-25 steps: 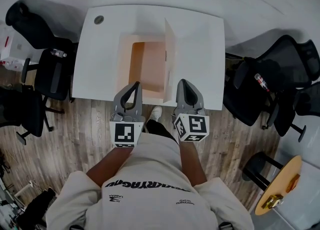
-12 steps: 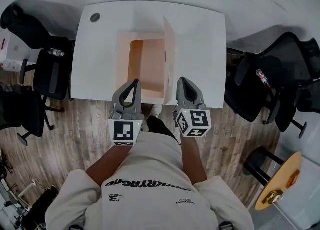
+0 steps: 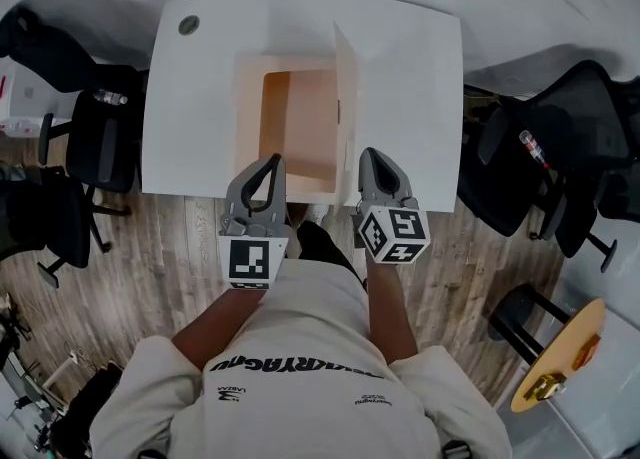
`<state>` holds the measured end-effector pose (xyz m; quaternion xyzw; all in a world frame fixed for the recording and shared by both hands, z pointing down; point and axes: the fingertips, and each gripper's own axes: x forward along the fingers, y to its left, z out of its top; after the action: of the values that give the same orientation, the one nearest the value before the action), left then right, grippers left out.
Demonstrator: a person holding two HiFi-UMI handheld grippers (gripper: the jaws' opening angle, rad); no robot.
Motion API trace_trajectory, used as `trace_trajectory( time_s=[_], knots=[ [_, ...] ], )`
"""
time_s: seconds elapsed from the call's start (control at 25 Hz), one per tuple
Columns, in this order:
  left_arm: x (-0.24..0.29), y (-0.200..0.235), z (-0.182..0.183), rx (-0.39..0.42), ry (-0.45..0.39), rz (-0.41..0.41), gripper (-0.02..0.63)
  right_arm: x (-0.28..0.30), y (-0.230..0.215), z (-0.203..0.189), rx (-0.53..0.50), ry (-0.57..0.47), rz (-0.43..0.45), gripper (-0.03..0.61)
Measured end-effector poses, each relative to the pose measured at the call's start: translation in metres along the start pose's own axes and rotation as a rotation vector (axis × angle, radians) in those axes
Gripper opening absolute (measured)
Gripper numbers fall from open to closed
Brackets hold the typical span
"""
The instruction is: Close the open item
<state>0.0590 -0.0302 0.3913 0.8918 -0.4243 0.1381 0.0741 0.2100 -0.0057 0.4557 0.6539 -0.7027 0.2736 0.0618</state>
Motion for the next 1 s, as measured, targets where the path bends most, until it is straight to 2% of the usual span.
trace_trajectory(
  time_s=[0.52, 1.0],
  knots=[
    [0.009, 0.012, -0.018, -0.022, 0.043, 0.011, -0.006, 0.024, -0.005, -0.022, 0.075, 0.085, 0.033, 0.0],
    [0.015, 0.027, -0.031, -0.047, 0.066, 0.051, -0.006, 0.04, 0.003, -0.036, 0.034, 0.149, 0.074, 0.0]
  ],
)
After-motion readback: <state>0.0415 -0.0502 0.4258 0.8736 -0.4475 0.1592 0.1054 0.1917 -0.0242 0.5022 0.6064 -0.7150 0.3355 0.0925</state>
